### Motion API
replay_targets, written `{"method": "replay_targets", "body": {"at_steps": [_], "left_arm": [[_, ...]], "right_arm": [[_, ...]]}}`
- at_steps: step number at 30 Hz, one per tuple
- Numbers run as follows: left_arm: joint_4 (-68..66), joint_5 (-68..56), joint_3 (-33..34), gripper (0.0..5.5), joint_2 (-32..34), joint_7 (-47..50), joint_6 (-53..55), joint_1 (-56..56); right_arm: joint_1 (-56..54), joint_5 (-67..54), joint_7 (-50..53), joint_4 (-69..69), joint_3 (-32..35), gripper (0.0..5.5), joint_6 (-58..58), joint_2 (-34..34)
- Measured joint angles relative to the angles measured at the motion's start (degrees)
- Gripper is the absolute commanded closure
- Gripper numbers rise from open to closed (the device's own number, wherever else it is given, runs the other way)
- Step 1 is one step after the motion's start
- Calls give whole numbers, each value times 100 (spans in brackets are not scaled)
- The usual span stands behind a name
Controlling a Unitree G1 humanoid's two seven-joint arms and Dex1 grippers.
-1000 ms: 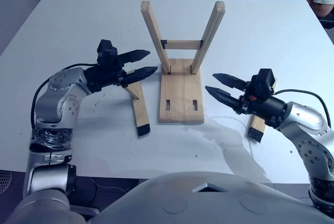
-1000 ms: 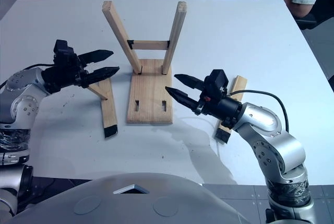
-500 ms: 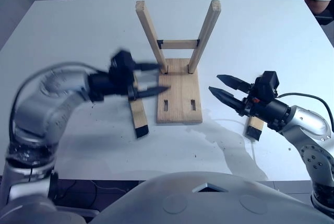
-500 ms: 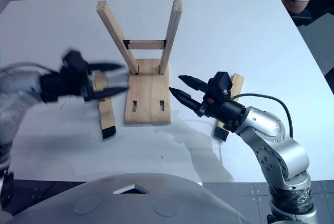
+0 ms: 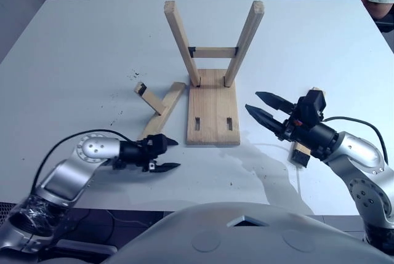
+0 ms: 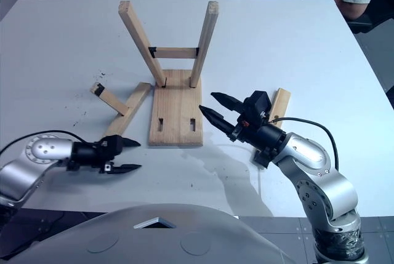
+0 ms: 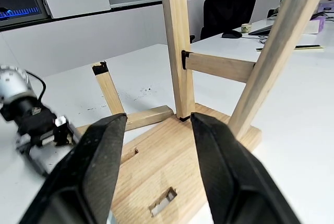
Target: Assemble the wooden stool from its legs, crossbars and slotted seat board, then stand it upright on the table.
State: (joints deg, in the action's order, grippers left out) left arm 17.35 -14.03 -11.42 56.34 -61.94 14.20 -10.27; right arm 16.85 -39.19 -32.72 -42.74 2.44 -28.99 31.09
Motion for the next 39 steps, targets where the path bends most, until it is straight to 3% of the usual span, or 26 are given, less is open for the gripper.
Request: {"method": "replay_targets", "body": {"at_steps": [5,12,16,19,28,39], "left_arm": [[-521,-166,553,232,226,-370,-80,304],[-122,-1182,1428,232,254,-537,770,801],[-597,-834,1460,187,270,-148,1122,825],[-768,-585,1434,184,212,224,1365,463],[-309,-701,1509,184,-783,1593,2764,575],[-183,-638,1238,184,-962,1780,2986,666]], "right_arm": [[79,123,52,-15,-30,323,80,-61],[276,244,70,-97,-35,323,167,-84],[302,345,70,-112,-44,323,173,-78],[342,407,69,-113,-61,323,174,-78],[436,450,62,-120,-112,323,200,-88],[387,543,-1,-110,-187,323,202,-69]]}}
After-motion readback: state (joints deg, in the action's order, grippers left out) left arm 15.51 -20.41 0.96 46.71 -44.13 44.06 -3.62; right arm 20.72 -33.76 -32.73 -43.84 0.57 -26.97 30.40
